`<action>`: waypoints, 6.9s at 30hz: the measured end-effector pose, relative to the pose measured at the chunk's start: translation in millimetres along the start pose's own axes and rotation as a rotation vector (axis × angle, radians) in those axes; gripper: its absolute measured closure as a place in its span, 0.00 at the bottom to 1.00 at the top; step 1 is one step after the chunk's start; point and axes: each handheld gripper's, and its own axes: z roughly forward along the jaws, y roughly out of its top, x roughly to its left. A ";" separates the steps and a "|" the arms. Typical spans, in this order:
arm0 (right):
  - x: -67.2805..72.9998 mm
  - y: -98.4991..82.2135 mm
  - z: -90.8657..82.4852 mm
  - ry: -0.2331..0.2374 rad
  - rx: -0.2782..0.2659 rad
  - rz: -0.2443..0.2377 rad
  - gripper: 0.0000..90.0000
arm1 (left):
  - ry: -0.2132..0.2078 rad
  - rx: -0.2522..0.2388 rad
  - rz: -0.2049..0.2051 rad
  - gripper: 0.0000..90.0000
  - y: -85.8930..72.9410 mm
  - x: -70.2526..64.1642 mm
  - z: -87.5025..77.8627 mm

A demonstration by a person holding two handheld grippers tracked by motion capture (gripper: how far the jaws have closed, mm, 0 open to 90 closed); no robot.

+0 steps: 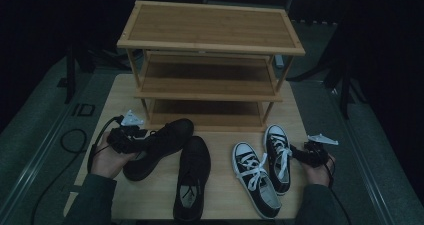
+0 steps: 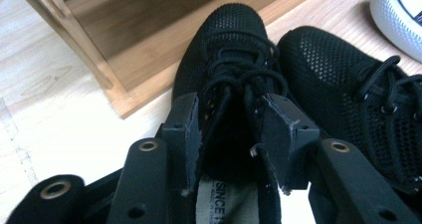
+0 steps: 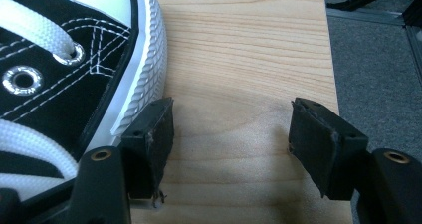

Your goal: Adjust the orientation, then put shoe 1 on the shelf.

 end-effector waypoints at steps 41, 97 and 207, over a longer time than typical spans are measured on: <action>0.0 0.0 0.0 0.000 0.000 0.000 0.38 | -0.183 0.024 0.098 0.60 17.7 -62.2 7.3; 0.1 0.0 0.1 0.001 -0.001 0.001 0.38 | -0.289 0.225 0.203 0.91 2.1 -103.5 20.1; -0.2 0.1 0.0 0.001 0.000 0.001 0.38 | -0.042 0.247 0.021 0.50 -10.4 -30.5 28.9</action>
